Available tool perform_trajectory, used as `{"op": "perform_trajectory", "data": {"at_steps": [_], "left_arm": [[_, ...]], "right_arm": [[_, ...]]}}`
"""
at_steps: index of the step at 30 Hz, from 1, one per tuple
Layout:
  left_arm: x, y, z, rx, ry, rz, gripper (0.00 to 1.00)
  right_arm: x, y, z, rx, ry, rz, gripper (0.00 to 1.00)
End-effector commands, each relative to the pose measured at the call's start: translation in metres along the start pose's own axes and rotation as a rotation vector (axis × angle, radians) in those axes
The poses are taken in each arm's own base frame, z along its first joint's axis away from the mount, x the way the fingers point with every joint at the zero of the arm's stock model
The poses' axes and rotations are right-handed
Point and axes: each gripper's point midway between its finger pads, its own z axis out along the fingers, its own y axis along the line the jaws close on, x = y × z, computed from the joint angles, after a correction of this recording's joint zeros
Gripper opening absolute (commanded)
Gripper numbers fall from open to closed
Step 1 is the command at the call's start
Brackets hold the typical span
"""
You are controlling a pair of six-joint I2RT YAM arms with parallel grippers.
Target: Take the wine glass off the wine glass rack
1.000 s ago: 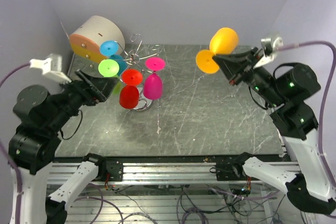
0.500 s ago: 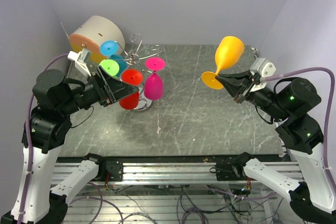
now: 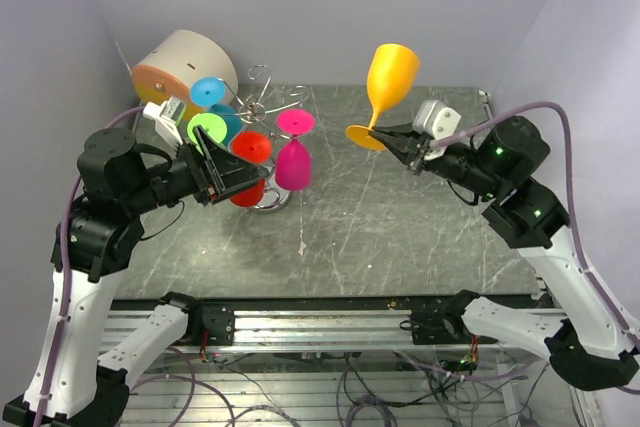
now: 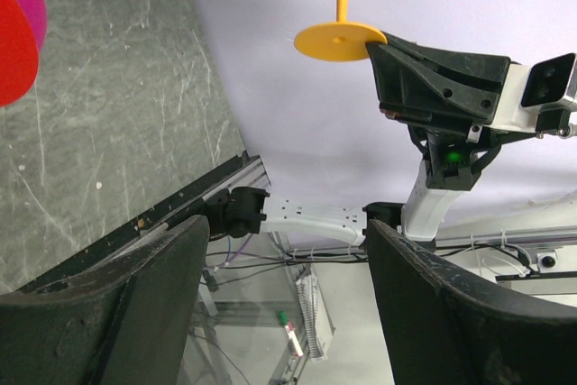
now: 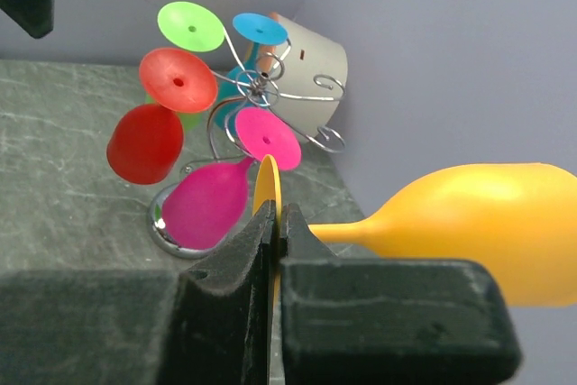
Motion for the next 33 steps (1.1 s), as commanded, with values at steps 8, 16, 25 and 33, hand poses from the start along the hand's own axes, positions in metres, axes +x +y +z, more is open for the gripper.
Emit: {"op": "perform_trajectory", "data": {"at_steps": [8, 16, 25, 33], "left_arm": [[0.009, 0.002, 0.002, 0.018, 0.035, -0.092, 0.79], [0.011, 0.016, 0.002, -0.034, 0.026, -0.084, 0.79], [0.016, 0.025, -0.004, -0.059, -0.023, -0.137, 0.76], [0.022, 0.016, -0.009, -0.01, -0.02, -0.23, 0.74]], "right_arm": [[-0.053, -0.004, 0.015, 0.05, -0.165, -0.333, 0.0], [-0.047, 0.045, 0.07, -0.017, -0.076, -0.496, 0.0], [-0.063, 0.11, 0.054, 0.045, -0.13, -0.616, 0.0], [-0.054, 0.151, 0.048, 0.039, -0.122, -0.655, 0.0]]}}
